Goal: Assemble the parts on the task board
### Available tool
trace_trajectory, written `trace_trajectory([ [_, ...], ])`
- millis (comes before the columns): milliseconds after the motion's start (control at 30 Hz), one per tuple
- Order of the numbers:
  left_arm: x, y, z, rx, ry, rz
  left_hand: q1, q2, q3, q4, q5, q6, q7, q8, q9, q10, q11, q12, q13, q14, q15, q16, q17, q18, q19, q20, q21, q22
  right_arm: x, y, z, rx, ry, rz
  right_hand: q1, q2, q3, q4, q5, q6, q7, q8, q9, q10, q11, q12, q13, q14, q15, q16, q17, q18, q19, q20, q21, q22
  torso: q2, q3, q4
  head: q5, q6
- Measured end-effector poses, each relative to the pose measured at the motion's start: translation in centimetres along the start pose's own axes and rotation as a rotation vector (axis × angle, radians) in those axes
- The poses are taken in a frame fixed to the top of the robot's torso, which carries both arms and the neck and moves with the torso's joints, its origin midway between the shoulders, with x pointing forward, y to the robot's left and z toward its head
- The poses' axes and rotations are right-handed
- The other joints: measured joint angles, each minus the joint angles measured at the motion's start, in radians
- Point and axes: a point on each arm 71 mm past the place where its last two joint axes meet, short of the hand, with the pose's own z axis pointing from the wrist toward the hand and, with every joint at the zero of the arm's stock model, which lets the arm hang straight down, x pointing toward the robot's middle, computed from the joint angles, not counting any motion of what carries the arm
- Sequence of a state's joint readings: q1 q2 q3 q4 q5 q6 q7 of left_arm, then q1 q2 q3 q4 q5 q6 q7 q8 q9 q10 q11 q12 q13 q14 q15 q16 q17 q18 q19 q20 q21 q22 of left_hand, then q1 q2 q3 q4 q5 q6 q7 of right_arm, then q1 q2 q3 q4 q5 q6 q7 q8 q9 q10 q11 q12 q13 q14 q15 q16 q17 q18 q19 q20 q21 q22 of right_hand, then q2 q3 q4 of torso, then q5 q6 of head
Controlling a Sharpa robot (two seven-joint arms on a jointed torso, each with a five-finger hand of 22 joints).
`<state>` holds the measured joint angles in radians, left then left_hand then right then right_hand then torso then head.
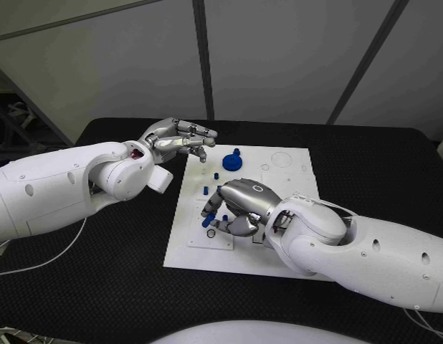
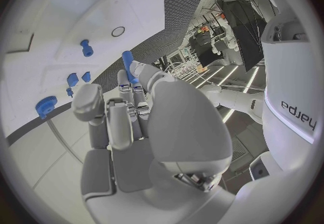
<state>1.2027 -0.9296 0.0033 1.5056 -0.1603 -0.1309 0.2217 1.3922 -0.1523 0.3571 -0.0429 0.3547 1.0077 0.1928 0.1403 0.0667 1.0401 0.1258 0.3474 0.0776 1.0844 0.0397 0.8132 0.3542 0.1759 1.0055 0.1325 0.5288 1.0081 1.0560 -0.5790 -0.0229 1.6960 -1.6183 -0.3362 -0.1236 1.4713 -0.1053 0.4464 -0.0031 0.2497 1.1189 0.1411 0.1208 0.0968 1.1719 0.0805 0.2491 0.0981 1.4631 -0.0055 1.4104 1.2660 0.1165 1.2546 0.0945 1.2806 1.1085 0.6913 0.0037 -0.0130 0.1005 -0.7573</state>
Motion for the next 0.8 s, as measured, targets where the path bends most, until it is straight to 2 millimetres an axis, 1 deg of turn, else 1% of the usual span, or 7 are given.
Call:
trace_trajectory([
  [333, -0.01, 0.02, 0.1, 0.0, 0.0, 0.0, 0.0, 0.0, 0.0, 0.0, 0.0, 0.0, 0.0, 0.0, 0.0, 0.0, 0.0, 0.0, 0.0, 0.0, 0.0, 0.0, 0.0, 0.0, 0.0, 0.0, 0.0, 0.0, 0.51, -0.23, 0.07, -0.002, 0.046, -0.018, 0.0, 0.0, 0.0, 0.0, 0.0, 0.0, 0.0, -0.003, -0.001, 0.0, 0.0, -0.004, 0.0, 0.0, 0.0, 0.0, -0.002, 0.0, 0.0, 0.0, 0.0, 0.0, -0.001, 0.0015, -0.0007, 0.004, -0.004],
  [800, 0.0, 0.02, 0.12, 0.0, 0.001, 0.0, 0.0, 0.0, 0.0, 0.0, 0.0, 0.0, 0.0, 0.0, 0.0, 0.0, 0.0, 0.0, 0.0, 0.0, 0.0, 0.0, 0.0, 0.0, 0.0, 0.0, 0.0, 0.0, 1.03, -0.51, 0.2, 0.003, 0.107, -0.051, -0.002, -0.002, 0.0, 0.0, -0.001, -0.001, 0.0, -0.005, 0.0, 0.0, 0.0, -0.007, -0.002, 0.0, 0.0, 0.0, -0.001, 0.0, 0.0, 0.0, 0.0, 0.0, -0.001, 0.0007, -0.0012, 0.006, -0.009],
])
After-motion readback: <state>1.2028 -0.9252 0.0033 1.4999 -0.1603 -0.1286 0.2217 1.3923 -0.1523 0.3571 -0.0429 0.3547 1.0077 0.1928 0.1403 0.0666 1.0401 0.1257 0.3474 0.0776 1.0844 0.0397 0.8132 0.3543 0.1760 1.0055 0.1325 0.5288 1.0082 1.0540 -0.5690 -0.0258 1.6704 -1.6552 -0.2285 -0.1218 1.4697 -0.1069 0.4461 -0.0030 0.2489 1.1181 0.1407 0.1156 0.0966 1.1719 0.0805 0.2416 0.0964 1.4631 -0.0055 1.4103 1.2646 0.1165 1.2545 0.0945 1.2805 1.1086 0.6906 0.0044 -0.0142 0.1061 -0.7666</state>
